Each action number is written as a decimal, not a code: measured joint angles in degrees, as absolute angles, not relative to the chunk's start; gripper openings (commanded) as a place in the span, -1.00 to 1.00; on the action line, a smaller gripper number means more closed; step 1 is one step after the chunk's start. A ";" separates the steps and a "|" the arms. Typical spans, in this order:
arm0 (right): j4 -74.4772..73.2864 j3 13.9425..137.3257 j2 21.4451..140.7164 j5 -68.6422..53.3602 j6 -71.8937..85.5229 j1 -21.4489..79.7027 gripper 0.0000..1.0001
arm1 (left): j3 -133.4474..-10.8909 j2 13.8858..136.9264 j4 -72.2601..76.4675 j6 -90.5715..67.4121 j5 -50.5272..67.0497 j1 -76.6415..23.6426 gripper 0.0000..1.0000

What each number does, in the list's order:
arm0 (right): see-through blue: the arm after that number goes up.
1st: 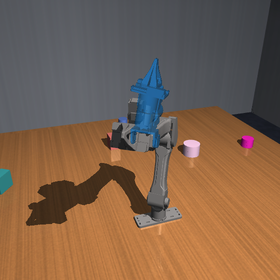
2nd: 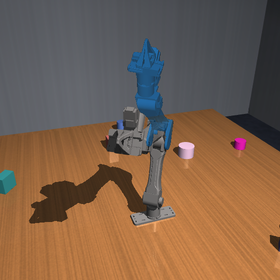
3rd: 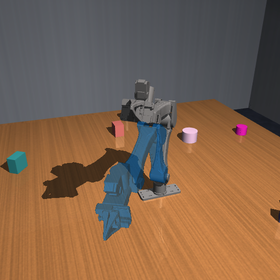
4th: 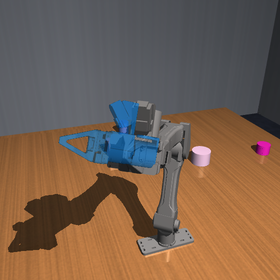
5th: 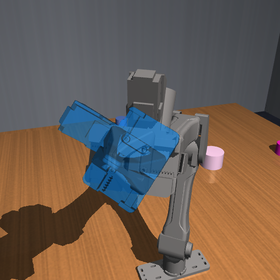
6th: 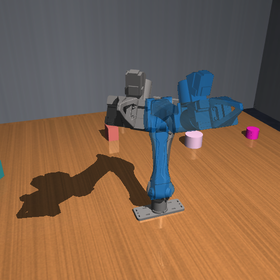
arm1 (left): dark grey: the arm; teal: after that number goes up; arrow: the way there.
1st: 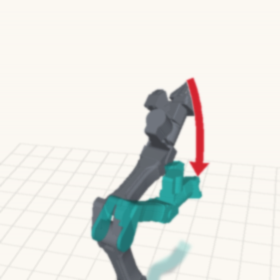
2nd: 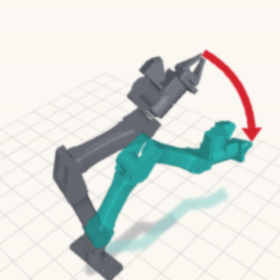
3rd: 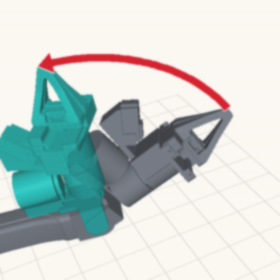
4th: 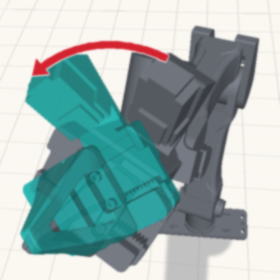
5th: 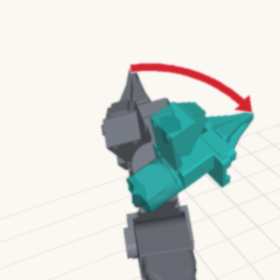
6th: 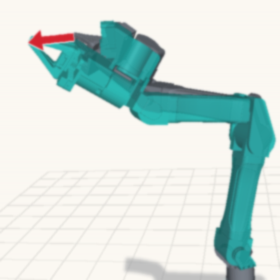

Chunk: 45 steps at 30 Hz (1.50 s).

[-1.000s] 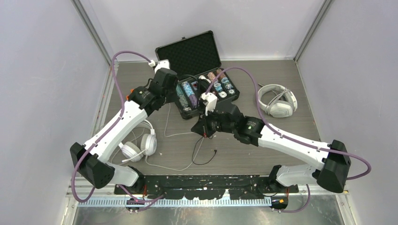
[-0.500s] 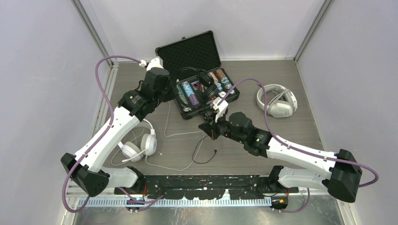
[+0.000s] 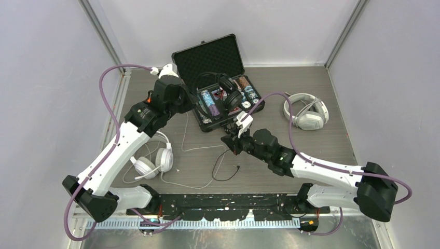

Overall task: Wrap the headphones
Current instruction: Wrap the headphones cable around the headphones.

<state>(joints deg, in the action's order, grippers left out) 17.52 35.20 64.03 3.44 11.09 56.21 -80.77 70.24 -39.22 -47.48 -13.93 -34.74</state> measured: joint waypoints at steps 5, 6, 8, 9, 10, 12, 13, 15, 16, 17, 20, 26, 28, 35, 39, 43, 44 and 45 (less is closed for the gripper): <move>22.31 32.36 64.99 4.49 10.39 55.35 -0.72 | -80.77 70.15 -39.22 -47.66 -13.39 -34.74 -1.00; 23.20 31.90 65.28 4.45 10.39 54.89 -0.70 | -80.77 70.13 -39.22 -47.70 -13.26 -34.74 -1.00; 24.58 31.22 65.78 4.21 10.46 53.74 -0.66 | -80.77 70.13 -39.24 -47.77 -12.97 -34.74 -1.00; 25.30 30.92 66.06 3.84 10.50 52.95 -0.65 | -80.77 70.13 -39.22 -47.79 -12.84 -34.74 -1.00; 25.87 30.68 66.39 3.46 10.63 52.23 -0.64 | -80.77 70.13 -39.24 -47.81 -12.75 -34.74 -1.00; 27.22 30.13 66.85 2.63 10.83 50.92 -0.64 | -80.77 70.13 -39.24 -47.83 -12.40 -34.74 -1.00; 27.92 29.74 67.02 2.28 10.94 50.30 -0.64 | -80.77 70.13 -39.24 -47.83 -12.32 -34.74 -1.00; 29.30 29.06 67.26 1.58 11.16 49.30 -0.64 | -80.77 70.13 -39.24 -47.83 -12.05 -34.74 -1.00; 30.09 28.73 67.44 0.97 11.38 48.73 -0.64 | -80.77 70.11 -39.24 -47.83 -11.90 -34.72 -1.00; 30.79 28.42 67.57 0.45 11.51 48.29 -0.63 | -80.77 70.11 -39.27 -47.86 -11.81 -34.72 -1.00; 33.19 27.33 68.55 -1.83 12.47 46.39 -0.62 | -80.77 69.97 -39.27 -47.90 -11.33 -34.74 -1.00; 36.16 26.22 71.37 -4.16 13.78 43.94 -0.63 | -80.77 69.45 -39.27 -48.05 -10.28 -34.70 -1.00; 36.93 26.20 72.27 -4.47 14.11 43.42 -0.77 | -80.77 69.23 -39.27 -48.07 -9.80 -34.70 -1.00; 38.96 25.43 73.08 -6.94 15.53 40.95 -1.00 | -80.77 68.84 -39.27 -45.36 -6.85 -34.70 -1.00; 38.15 25.43 72.31 -9.21 16.71 38.13 -1.00 | -80.77 68.20 -39.42 -37.89 -3.97 -34.70 -1.00; 35.51 25.52 69.67 -11.07 18.04 36.25 -1.00 | -80.77 67.51 -40.10 -28.45 0.08 -34.63 -1.00; 34.92 25.63 69.17 -11.53 18.41 36.03 -1.00 | -80.73 67.31 -40.14 -26.28 1.08 -34.59 -1.00; 34.04 25.91 68.64 -12.23 19.09 35.73 -1.00 | -80.51 67.05 -40.07 -23.92 2.35 -34.57 -1.00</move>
